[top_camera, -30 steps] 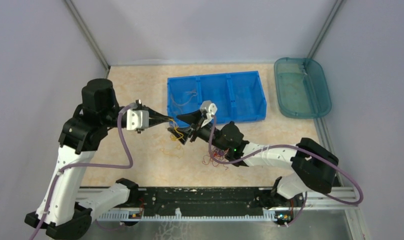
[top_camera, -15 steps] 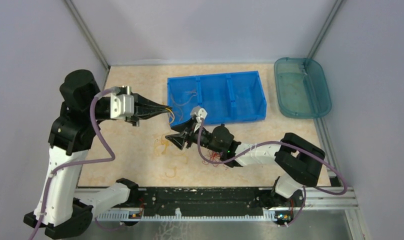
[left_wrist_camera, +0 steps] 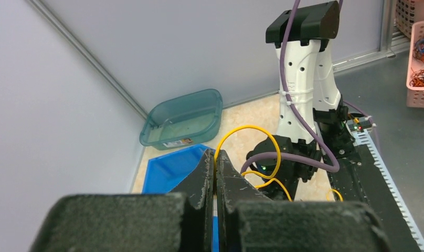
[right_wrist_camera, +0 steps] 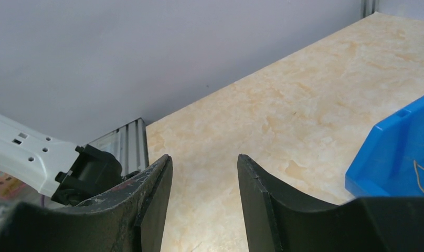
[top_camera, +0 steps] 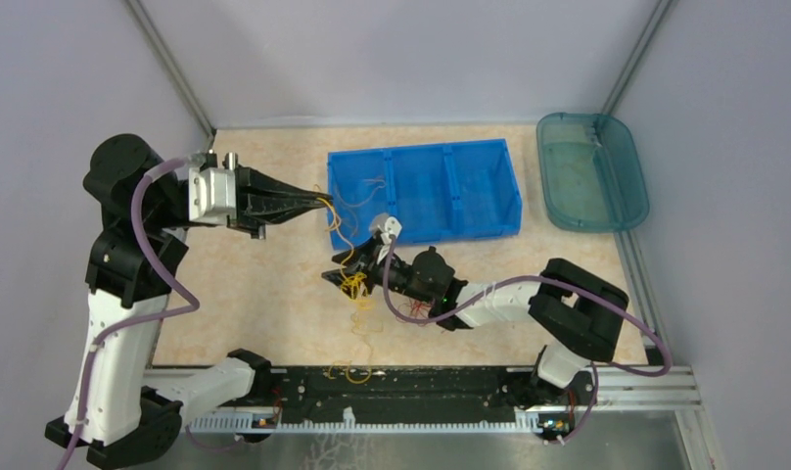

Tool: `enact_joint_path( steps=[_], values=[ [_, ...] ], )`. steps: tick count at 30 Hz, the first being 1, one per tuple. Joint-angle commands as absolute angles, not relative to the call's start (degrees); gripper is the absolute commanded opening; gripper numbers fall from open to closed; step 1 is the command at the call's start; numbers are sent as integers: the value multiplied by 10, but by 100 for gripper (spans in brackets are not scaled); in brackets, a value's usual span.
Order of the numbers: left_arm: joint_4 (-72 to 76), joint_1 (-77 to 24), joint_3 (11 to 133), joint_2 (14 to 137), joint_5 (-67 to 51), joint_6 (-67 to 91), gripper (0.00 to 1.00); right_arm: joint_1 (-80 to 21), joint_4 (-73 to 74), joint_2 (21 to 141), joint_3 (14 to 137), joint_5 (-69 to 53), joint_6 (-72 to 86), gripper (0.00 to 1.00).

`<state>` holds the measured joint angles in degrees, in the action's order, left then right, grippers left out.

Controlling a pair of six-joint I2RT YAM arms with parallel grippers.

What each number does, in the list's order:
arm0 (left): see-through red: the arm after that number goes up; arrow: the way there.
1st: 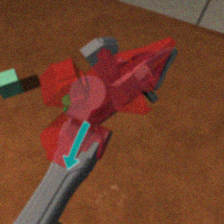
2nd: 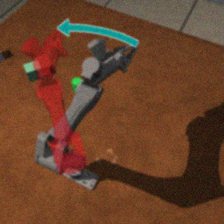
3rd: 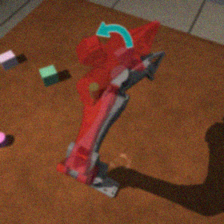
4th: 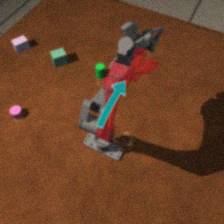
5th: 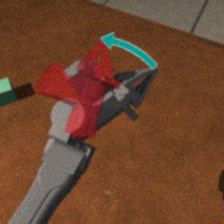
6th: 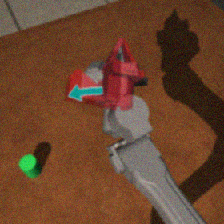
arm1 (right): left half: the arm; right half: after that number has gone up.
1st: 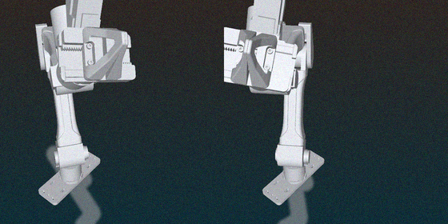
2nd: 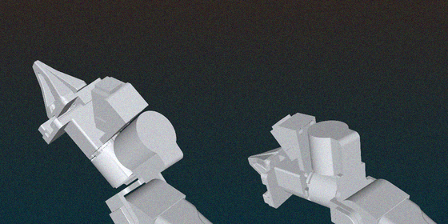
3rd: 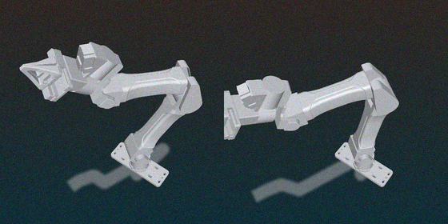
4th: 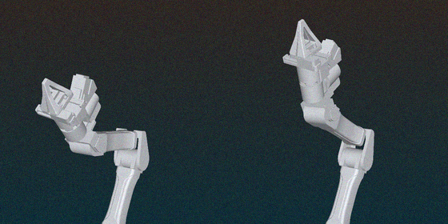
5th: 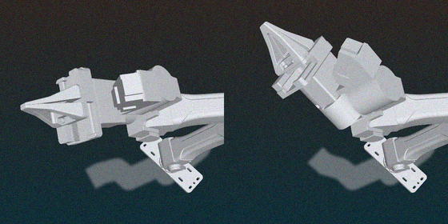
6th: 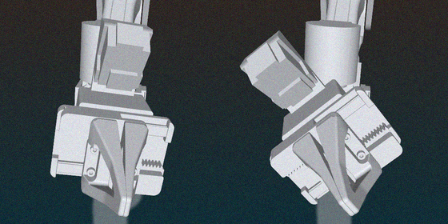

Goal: Untangle the cables

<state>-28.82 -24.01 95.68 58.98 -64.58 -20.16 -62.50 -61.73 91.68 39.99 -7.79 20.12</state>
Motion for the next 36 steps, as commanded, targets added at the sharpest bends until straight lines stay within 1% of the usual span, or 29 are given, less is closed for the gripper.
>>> enact_joint_path(
  steps=[1, 4, 6, 10, 13, 15, 19, 22, 29, 32, 36],
  values=[
    [-279, -242, 973, 586, -631, -227, 1, -631, -656, 896, 380, -64, 203, 50],
    [-308, -242, 956, 578, -610, -283, 1, -617, -600, 845, 376, -65, 185, 51],
    [-327, -242, 946, 571, -599, -325, 1, -600, -552, 808, 378, -66, 176, 55],
    [-343, -242, 929, 561, -584, -370, 1, -557, -496, 738, 369, -88, 173, 68],
    [-359, -243, 926, 560, -591, -399, 1, -538, -532, 692, 339, -129, 154, 79],
    [-359, -242, 922, 559, -589, -406, 1, -530, -506, 671, 343, -148, 137, 82],
    [-359, -242, 914, 558, -587, -418, 1, -527, -496, 651, 365, -245, 120, 83],
    [-359, -242, 913, 561, -589, -419, 1, -529, -501, 659, 397, -327, 138, 83],
    [-359, -242, 917, 567, -591, -413, 1, -560, -501, 711, 483, -359, 150, 81],
    [-359, -242, 922, 569, -595, -408, 1, -567, -499, 755, 521, -364, 163, 75],
    [-359, -242, 933, 573, -597, -400, 1, -569, -530, 799, 538, -368, 199, 61]
  ],
)
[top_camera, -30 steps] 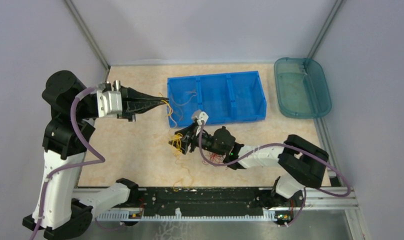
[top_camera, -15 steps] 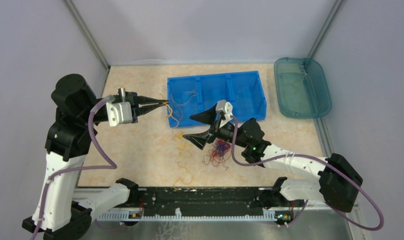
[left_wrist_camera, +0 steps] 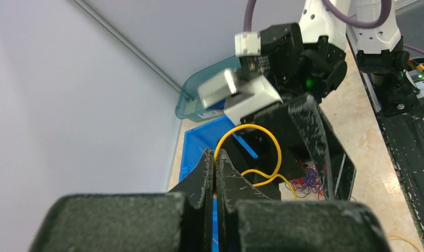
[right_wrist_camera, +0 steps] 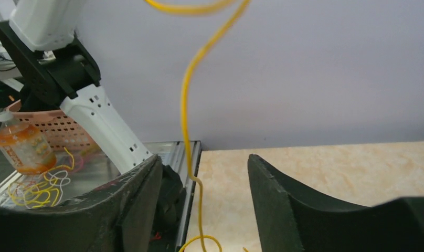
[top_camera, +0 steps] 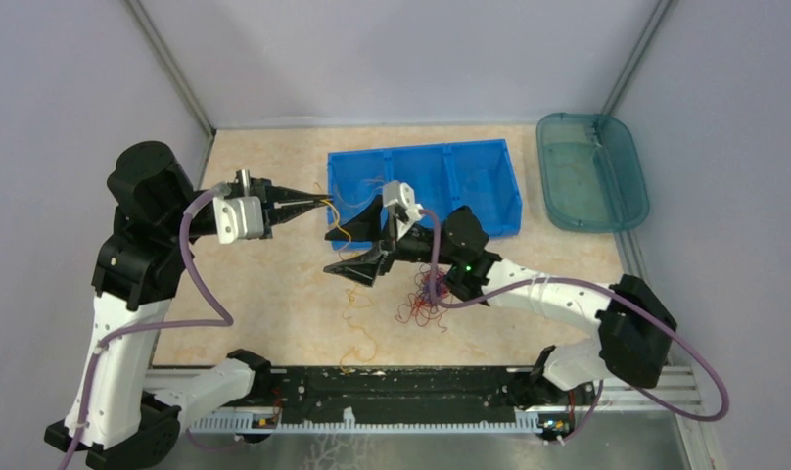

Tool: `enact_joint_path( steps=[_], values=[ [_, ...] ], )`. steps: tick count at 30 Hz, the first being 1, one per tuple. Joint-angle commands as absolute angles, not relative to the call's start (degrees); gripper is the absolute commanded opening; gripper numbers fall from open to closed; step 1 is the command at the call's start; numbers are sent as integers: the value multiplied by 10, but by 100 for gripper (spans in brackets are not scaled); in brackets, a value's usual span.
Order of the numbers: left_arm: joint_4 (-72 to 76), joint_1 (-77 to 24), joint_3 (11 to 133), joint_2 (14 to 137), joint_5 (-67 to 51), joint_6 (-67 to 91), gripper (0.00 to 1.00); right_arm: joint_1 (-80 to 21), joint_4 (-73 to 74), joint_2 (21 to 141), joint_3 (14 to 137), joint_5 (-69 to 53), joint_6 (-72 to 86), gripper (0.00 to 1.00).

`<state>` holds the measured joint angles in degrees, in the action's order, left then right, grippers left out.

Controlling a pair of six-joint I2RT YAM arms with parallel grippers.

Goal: Untangle the cables

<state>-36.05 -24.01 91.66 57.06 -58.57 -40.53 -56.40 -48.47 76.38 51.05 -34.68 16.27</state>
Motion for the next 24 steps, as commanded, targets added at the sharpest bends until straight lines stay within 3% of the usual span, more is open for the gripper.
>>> enact_joint_path(
  steps=[1, 10, 24],
  values=[
    [-358, -242, 936, 573, -596, -400, 1, -570, -541, 809, 536, -369, 208, 58],
    [-323, -242, 1007, 582, -580, -392, 1, -589, -643, 898, 461, -319, 269, 34],
    [-213, -241, 1084, 584, -518, -402, 0, -608, -733, 1025, 419, -273, 305, 19]
  ],
)
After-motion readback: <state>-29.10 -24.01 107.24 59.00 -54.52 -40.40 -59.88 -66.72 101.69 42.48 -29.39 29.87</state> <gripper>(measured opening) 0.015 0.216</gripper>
